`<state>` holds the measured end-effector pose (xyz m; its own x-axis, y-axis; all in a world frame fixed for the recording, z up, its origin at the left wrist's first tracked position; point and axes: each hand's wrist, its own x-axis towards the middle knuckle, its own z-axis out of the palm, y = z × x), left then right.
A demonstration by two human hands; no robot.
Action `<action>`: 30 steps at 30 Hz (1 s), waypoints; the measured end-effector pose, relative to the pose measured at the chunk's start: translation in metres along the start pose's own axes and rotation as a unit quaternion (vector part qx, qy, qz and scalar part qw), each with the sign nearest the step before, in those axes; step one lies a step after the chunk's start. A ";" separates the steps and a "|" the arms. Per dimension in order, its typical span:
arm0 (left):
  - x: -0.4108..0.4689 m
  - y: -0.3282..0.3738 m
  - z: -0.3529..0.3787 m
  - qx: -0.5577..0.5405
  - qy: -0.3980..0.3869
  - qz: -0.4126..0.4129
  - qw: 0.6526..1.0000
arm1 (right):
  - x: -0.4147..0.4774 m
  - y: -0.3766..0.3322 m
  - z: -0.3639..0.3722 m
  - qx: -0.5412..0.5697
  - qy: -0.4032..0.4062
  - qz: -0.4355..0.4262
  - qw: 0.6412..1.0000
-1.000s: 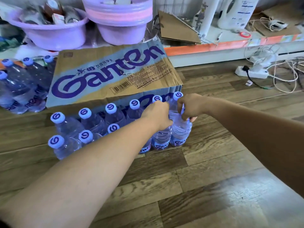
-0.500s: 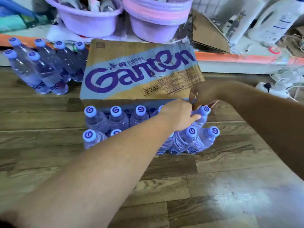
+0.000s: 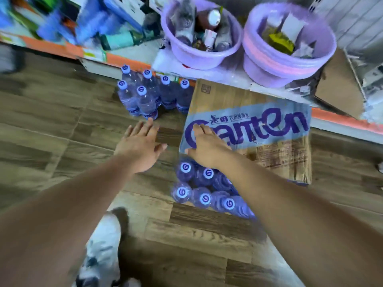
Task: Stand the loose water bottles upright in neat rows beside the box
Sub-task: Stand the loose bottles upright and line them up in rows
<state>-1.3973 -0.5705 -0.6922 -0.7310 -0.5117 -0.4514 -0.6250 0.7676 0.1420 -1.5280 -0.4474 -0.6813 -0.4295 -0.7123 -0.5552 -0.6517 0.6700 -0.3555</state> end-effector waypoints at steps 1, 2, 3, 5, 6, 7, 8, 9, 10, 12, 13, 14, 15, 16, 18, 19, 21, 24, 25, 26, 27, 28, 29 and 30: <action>0.008 -0.021 -0.005 0.001 -0.003 -0.014 1.000 | 0.015 -0.014 0.000 -0.006 0.003 -0.007 1.000; 0.019 -0.041 -0.009 0.000 -0.005 -0.025 1.000 | 0.031 -0.027 0.002 -0.009 0.009 -0.010 1.000; 0.031 -0.061 -0.011 -0.004 -0.007 -0.034 0.999 | 0.048 -0.039 0.004 -0.008 0.018 -0.009 1.000; 0.057 -0.095 -0.014 -0.012 -0.010 -0.042 0.999 | 0.083 -0.061 0.012 0.002 0.039 0.006 0.999; 0.069 -0.111 -0.014 -0.014 -0.012 -0.043 0.999 | 0.101 -0.072 0.016 0.012 0.042 0.015 0.999; 0.081 -0.124 -0.015 -0.014 -0.016 -0.039 0.999 | 0.119 -0.082 0.019 0.023 0.042 0.021 0.999; 0.095 -0.136 -0.015 -0.012 -0.020 -0.032 0.999 | 0.135 -0.090 0.022 0.031 0.041 0.027 0.998; 0.109 -0.145 -0.015 -0.010 -0.023 -0.024 0.999 | 0.151 -0.098 0.024 0.038 0.040 0.032 0.998; 0.123 -0.154 -0.016 -0.013 -0.023 -0.016 1.000 | 0.168 -0.106 0.025 0.044 0.043 0.034 0.998; 0.150 -0.166 -0.020 -0.025 -0.017 -0.001 1.000 | 0.199 -0.117 0.025 0.050 0.057 0.040 0.996; 0.163 -0.169 -0.023 -0.028 -0.012 0.006 1.000 | 0.213 -0.121 0.024 0.053 0.063 0.044 0.996; 0.176 -0.171 -0.027 -0.026 -0.008 0.011 1.000 | 0.226 -0.124 0.021 0.055 0.069 0.046 0.995; 0.189 -0.172 -0.030 -0.022 -0.005 0.014 1.000 | 0.238 -0.126 0.019 0.055 0.075 0.045 0.995; 0.202 -0.173 -0.032 -0.022 -0.003 0.016 1.000 | 0.249 -0.127 0.016 0.057 0.079 0.043 0.994; 0.226 -0.176 -0.035 -0.030 -0.014 0.019 0.999 | 0.266 -0.131 0.014 0.058 0.074 0.041 0.995; 0.236 -0.177 -0.034 -0.033 -0.022 0.017 0.999 | 0.273 -0.132 0.014 0.053 0.071 0.041 0.995; 0.246 -0.178 -0.032 -0.023 -0.021 0.004 1.000 | 0.282 -0.134 0.015 0.034 0.071 0.043 0.996; 0.241 -0.178 -0.025 -0.003 0.014 -0.007 1.000 | 0.285 -0.132 0.018 -0.003 0.085 0.040 0.996; 0.235 -0.178 -0.021 -0.009 0.024 -0.010 1.000 | 0.283 -0.130 0.020 -0.006 0.090 0.040 0.995; 0.229 -0.178 -0.016 -0.024 0.031 -0.015 0.999 | 0.279 -0.128 0.022 -0.007 0.094 0.041 0.995; 0.223 -0.178 -0.011 -0.041 0.037 -0.021 0.998 | 0.275 -0.126 0.025 -0.005 0.098 0.044 0.994; 0.216 -0.177 -0.007 -0.051 0.040 -0.023 0.998 | 0.269 -0.124 0.028 0.002 0.102 0.049 0.994; 0.209 -0.176 -0.003 -0.055 0.043 -0.020 0.997 | 0.262 -0.122 0.031 0.012 0.104 0.054 0.993; 0.202 -0.174 0.001 -0.057 0.048 -0.013 0.997 | 0.256 -0.120 0.033 0.024 0.107 0.054 0.992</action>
<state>-1.4365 -0.8072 -0.8087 -0.7331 -0.5700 -0.3711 -0.6677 0.7072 0.2327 -1.5389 -0.7030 -0.8054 -0.6222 -0.6601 -0.4208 -0.5660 0.7507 -0.3407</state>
